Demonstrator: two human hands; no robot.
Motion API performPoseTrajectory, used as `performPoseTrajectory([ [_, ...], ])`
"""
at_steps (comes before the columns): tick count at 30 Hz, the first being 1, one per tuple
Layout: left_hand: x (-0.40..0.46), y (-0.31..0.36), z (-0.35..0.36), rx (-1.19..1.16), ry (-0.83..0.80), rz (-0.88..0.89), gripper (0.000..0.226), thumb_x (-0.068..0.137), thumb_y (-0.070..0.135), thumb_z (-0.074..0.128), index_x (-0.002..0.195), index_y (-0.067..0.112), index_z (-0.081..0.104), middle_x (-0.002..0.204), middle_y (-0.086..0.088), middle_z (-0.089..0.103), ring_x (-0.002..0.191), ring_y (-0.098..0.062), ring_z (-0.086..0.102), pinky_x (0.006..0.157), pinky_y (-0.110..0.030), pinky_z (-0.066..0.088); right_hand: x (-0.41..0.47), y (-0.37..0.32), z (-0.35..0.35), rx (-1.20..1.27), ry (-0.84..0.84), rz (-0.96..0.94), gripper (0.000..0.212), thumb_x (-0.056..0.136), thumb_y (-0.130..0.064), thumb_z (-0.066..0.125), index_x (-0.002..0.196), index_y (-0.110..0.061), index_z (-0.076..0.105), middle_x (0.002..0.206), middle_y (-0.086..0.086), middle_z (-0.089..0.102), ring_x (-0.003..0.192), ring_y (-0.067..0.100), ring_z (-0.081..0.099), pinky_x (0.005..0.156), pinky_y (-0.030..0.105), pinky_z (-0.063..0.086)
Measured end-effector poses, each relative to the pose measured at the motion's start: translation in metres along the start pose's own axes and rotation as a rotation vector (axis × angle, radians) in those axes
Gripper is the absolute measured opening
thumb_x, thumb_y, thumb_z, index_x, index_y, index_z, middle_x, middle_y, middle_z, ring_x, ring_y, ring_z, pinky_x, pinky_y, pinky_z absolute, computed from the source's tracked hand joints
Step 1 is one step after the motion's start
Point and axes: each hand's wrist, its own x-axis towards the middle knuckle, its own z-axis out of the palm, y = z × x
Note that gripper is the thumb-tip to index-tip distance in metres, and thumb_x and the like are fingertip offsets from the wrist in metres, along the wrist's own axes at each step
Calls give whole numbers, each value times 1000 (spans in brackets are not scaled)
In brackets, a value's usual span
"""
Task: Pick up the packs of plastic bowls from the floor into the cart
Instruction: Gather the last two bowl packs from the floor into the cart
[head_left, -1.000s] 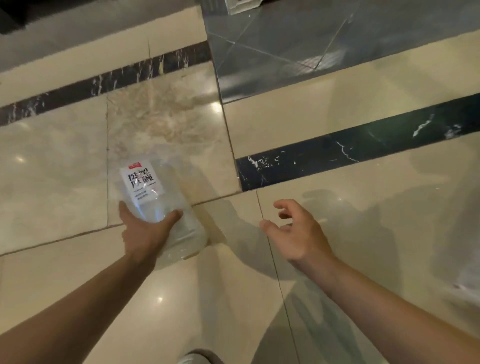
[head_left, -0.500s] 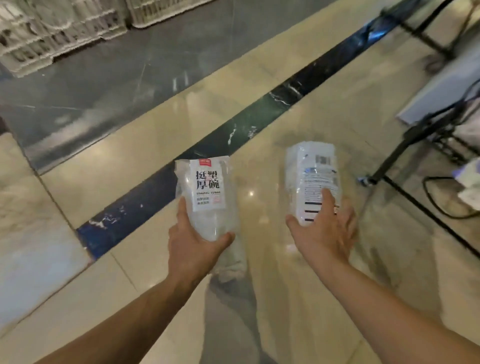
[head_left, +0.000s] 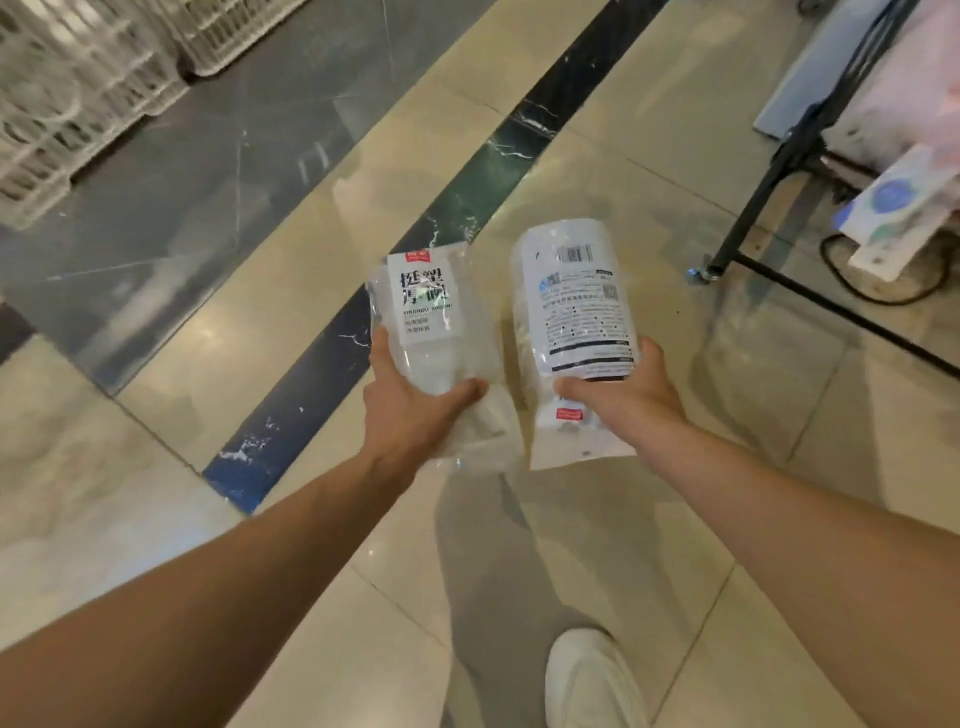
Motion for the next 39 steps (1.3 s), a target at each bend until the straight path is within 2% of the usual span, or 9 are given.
performPoseTrajectory([
  [10,-230,195,-134,71,-149,188,111,66,33,99,154,37,32,147,8,59,136,-21,57,110,-54,52,-297,-80,-168,311,-135,38,81,72,-24,94,134,-39,43,110,-19,68,92,-5,65,63,12,49],
  [16,-425,345,-181,47,-367,371,98,60,41,91,115,90,27,117,54,53,109,16,58,86,-21,53,-472,-111,-354,429,-42,19,86,71,-26,96,139,-38,46,111,-22,72,87,-19,67,72,8,53],
  [18,-487,374,-183,35,-467,490,103,66,25,93,139,68,35,124,47,59,114,13,63,85,-18,58,-538,-96,-404,483,21,18,88,69,-30,98,140,-41,47,110,-24,74,98,-8,69,87,20,57],
  [21,-586,399,-179,71,-570,546,111,71,24,97,149,54,23,122,59,49,121,26,47,97,-3,42,-647,-59,-465,533,161,3,76,66,-27,99,125,-44,54,98,-27,77,86,-7,73,70,14,56],
  [25,-708,403,-147,180,-839,521,140,38,78,91,154,65,14,156,24,40,147,-12,41,122,-51,36,-775,26,-533,558,371,-4,74,59,-31,102,123,-37,65,102,-22,80,89,0,78,80,29,62],
  [27,-768,406,-122,190,-934,534,137,38,75,91,151,69,14,160,23,34,148,-11,38,122,-49,35,-822,68,-566,565,456,33,75,56,-34,102,124,-30,69,105,-10,83,94,12,80,85,40,65],
  [32,-907,415,-38,155,-1052,613,135,56,52,100,158,60,11,158,20,30,143,-8,35,119,-38,34,-891,163,-657,629,607,60,80,46,-39,102,119,-25,71,98,-7,84,83,8,81,74,30,63],
  [35,-975,417,14,144,-1036,614,133,56,50,100,159,57,14,160,17,38,142,-16,45,120,-45,40,-907,214,-723,652,629,49,60,63,-18,101,115,-23,71,92,-9,84,77,4,79,66,20,59],
  [39,-1045,429,63,59,-1016,585,128,43,62,97,150,61,25,151,17,52,135,-17,55,116,-47,44,-919,268,-803,637,606,44,93,48,-47,104,130,-38,60,104,-15,81,94,7,78,93,41,61],
])
